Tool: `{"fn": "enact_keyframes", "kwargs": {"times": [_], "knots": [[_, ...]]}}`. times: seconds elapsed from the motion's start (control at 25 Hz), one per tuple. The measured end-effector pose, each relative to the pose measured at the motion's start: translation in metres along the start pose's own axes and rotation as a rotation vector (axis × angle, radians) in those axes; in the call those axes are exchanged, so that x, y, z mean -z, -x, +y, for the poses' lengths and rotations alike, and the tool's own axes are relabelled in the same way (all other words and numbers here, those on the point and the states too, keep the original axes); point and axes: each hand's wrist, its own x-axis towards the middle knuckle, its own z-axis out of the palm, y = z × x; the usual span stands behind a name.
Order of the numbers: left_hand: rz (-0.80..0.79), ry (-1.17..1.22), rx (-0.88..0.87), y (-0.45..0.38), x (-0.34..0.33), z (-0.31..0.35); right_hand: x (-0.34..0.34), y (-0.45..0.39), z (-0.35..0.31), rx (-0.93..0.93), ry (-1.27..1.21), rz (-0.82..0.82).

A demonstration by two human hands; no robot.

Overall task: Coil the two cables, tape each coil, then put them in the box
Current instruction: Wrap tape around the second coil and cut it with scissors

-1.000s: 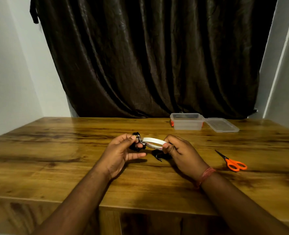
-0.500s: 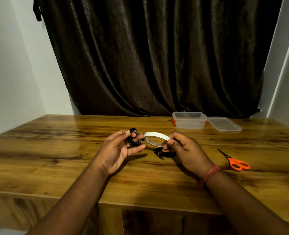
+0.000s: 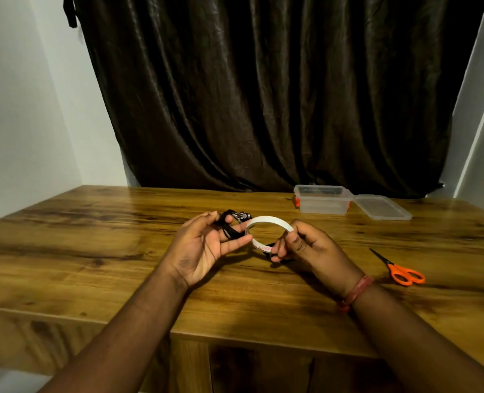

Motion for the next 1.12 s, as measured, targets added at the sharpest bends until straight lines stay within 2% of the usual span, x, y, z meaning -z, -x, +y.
{"fn": "enact_keyframes", "kwargs": {"times": [0.28, 0.36, 0.48, 0.56, 0.68, 0.88, 1.0, 1.12], "knots": [[0.021, 0.041, -0.022, 0.0, 0.0, 0.003, -0.004, -0.001, 0.003, -0.115, -0.147, -0.095], [0.032, 0.043, -0.019, 0.0, 0.001, 0.003, -0.003, 0.0, 0.0, -0.114, -0.078, -0.04], [0.028, 0.044, -0.011, -0.001, 0.003, 0.003, 0.001, 0.0, -0.006, -0.137, 0.038, 0.132], [0.018, 0.037, -0.009, -0.002, 0.005, 0.002, 0.008, 0.003, -0.015, -0.143, 0.243, 0.214], [0.006, 0.025, -0.008, -0.004, 0.006, 0.0, 0.033, 0.015, -0.032, -0.173, 0.674, 0.237], [-0.006, 0.008, -0.012, -0.006, 0.007, 0.0, 0.101, 0.053, -0.052, -0.403, 1.4, 0.217], [0.001, -0.002, -0.016, -0.006, 0.008, -0.001, 0.119, 0.069, -0.05, -0.642, 1.538, 0.141], [0.01, -0.023, -0.021, -0.006, 0.008, -0.001, 0.12, 0.076, -0.044, -0.717, 1.461, 0.136]]}}
